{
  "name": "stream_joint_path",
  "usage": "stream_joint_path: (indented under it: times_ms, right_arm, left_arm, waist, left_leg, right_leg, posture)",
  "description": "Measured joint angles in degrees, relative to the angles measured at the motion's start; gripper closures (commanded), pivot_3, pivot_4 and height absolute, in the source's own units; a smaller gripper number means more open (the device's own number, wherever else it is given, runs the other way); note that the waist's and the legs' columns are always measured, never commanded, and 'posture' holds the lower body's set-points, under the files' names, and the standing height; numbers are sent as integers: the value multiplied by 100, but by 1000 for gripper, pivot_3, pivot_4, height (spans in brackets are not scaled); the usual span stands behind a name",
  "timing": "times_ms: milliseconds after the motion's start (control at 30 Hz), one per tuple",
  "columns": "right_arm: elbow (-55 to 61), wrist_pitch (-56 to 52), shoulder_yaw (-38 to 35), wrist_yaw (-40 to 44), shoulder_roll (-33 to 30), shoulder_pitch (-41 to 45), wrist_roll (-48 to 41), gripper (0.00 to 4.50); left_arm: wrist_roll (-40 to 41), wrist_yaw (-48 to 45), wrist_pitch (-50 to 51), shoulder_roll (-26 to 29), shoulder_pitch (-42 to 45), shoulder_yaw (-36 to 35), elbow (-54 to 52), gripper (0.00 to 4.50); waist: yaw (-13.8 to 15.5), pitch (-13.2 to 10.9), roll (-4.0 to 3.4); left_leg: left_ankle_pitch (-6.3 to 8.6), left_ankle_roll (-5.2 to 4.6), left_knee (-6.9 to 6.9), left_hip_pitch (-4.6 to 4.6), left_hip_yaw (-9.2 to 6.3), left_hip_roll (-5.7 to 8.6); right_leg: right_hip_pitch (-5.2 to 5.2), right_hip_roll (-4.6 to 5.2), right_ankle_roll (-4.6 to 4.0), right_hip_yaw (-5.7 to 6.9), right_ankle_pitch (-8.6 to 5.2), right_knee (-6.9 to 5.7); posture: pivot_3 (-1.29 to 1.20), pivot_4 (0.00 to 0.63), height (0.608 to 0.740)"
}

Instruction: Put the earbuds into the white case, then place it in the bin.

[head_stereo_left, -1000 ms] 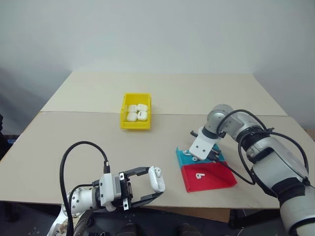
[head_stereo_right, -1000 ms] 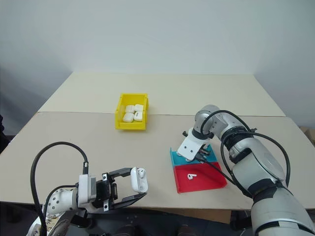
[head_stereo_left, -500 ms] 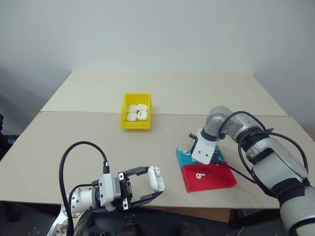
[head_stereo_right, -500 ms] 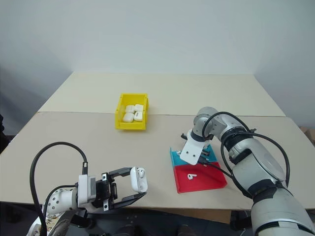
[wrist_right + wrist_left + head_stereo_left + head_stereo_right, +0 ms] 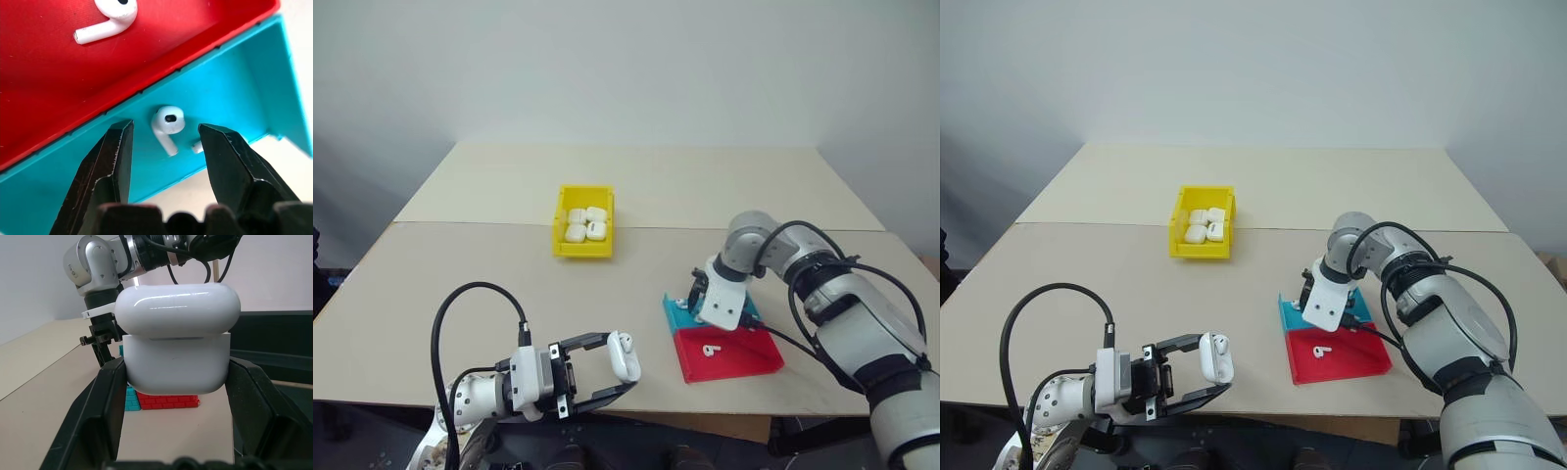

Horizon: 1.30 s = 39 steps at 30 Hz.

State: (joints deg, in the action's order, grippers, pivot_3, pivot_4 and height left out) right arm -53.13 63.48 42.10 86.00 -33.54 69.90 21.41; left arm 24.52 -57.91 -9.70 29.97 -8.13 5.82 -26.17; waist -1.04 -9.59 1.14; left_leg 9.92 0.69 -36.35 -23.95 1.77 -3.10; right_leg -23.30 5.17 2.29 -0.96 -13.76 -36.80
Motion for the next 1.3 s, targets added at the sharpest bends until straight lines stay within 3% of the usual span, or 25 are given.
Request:
stream_joint_path:
  times_ms: [1300]
  right_arm:
    - [-21, 592, 443, -360, 4, 174, 424, 1940]
  left_arm:
    - [-94, 86, -24, 0, -84, 65, -1, 1764]
  waist:
    - [3, 0, -1]
  left_leg:
    - [0, 0, 1, 2, 0, -1]
  right_leg:
    - [0, 0, -3, 0, -2, -1]
  posture:
    - [0, 150, 740]
